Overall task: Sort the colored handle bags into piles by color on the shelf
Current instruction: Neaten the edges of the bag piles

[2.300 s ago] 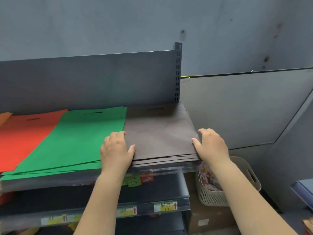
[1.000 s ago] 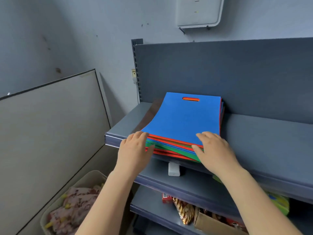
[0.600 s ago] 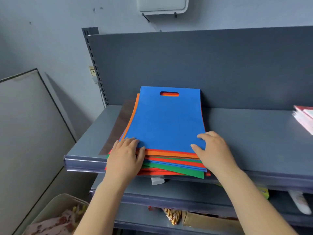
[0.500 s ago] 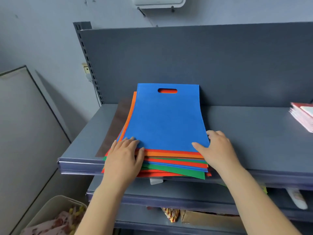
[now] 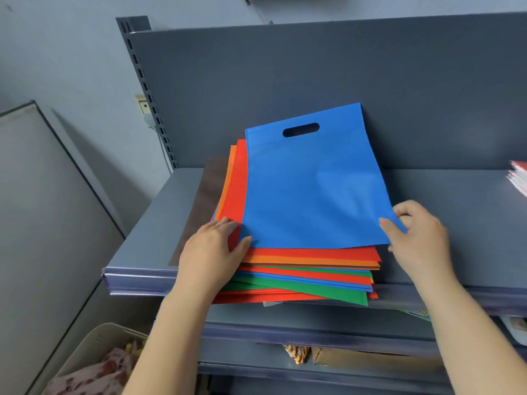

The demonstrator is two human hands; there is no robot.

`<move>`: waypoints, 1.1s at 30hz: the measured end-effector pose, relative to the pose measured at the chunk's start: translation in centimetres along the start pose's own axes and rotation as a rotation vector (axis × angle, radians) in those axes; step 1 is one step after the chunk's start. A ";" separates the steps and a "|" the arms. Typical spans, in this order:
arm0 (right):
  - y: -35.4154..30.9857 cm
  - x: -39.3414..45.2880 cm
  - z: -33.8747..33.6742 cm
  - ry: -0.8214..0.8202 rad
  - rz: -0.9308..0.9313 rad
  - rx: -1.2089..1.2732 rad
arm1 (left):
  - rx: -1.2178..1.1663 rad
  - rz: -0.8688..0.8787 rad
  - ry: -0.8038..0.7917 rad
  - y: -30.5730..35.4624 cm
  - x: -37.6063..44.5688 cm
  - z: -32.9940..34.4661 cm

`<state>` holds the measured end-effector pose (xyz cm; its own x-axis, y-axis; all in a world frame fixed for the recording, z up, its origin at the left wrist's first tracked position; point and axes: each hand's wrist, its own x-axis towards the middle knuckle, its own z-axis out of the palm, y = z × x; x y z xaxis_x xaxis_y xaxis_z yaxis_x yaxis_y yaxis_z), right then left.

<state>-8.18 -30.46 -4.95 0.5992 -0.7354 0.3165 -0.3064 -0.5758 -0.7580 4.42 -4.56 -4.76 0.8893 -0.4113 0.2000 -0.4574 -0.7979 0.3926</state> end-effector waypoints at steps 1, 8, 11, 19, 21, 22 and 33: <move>0.4 0.0 0.0 -0.005 0.036 0.075 | -0.023 -0.045 0.000 -0.2 0.4 -0.1; 1.8 -0.3 -0.2 -0.023 0.164 0.397 | -0.232 -0.253 0.060 -2.4 2.7 -0.9; 1.7 -0.6 -0.4 -0.041 0.199 0.514 | -0.222 -0.298 0.065 -3.3 3.2 -1.3; 1.0 -1.6 -0.9 -0.164 0.276 0.838 | -0.250 -0.176 0.332 -4.3 1.0 -3.2; 0.7 -2.0 -1.0 -0.208 0.287 0.917 | -0.367 -0.182 0.395 -4.8 -0.4 -3.9; 0.5 -2.2 -1.1 -0.233 0.296 0.955 | -0.435 -0.193 0.418 -5.1 -1.3 -4.3; -3.0 -6.0 -0.4 -0.610 0.328 1.179 | -0.654 -0.406 0.899 -8.0 -14.5 -6.8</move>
<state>-11.17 -24.43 -4.38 0.9439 -0.3282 -0.0371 0.1260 0.4616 -0.8781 -4.76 10.82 -4.68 0.7709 0.4862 0.4115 -0.2855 -0.3138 0.9056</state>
